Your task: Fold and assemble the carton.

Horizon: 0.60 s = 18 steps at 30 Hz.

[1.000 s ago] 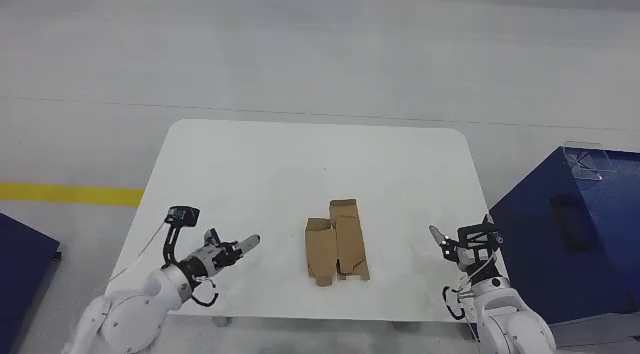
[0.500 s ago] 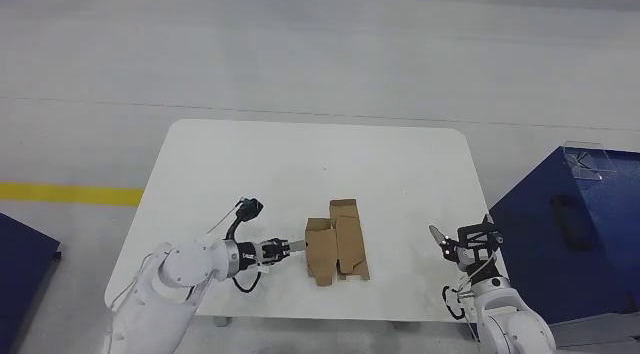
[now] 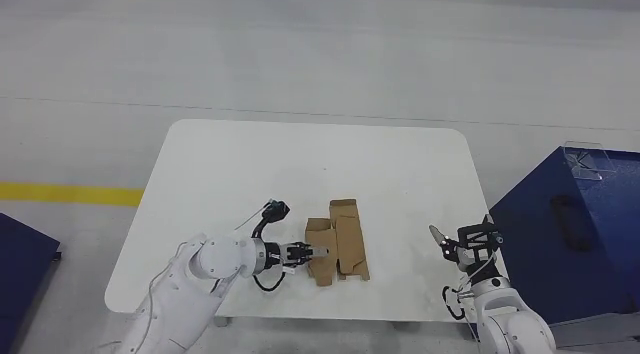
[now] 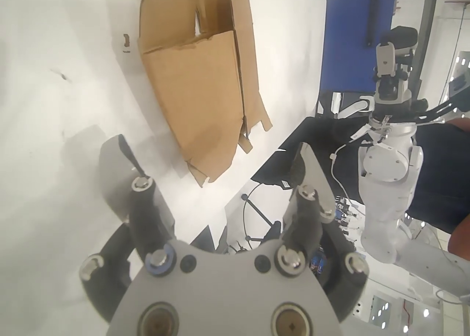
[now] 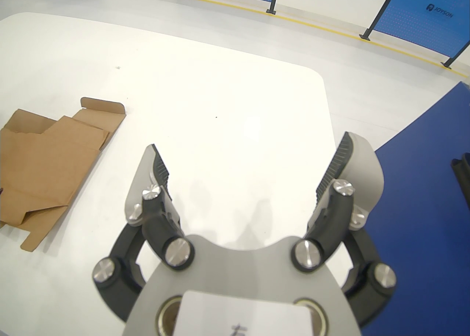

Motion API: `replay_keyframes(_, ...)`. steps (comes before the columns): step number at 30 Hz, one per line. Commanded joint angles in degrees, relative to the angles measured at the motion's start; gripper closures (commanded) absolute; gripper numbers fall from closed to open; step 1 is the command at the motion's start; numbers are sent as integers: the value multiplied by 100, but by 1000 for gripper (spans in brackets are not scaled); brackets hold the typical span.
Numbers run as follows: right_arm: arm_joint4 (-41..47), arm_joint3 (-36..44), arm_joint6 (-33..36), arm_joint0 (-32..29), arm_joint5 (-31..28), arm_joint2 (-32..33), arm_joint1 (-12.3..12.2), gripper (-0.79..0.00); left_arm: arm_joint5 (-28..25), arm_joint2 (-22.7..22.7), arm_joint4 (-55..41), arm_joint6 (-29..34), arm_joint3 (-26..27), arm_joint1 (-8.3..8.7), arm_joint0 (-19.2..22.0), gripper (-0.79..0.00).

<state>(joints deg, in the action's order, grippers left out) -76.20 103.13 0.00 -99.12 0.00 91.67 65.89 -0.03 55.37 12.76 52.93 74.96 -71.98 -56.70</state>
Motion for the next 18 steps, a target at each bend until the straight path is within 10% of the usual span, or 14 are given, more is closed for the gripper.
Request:
replay_keyframes(1, 0, 0, 0, 0, 0, 0, 0, -785, -14, -96, -43, -33, -161, -36, 102, -517)
replay_keyframes(6, 0, 0, 0, 0, 0, 0, 0, -785, -2, -260, -377, -61, -770, -154, 456, -456)
replay_keyframes(18, 0, 0, 0, 0, 0, 0, 0, -785, -499, -616, -1693, 645, -2391, -499, 1270, 0)
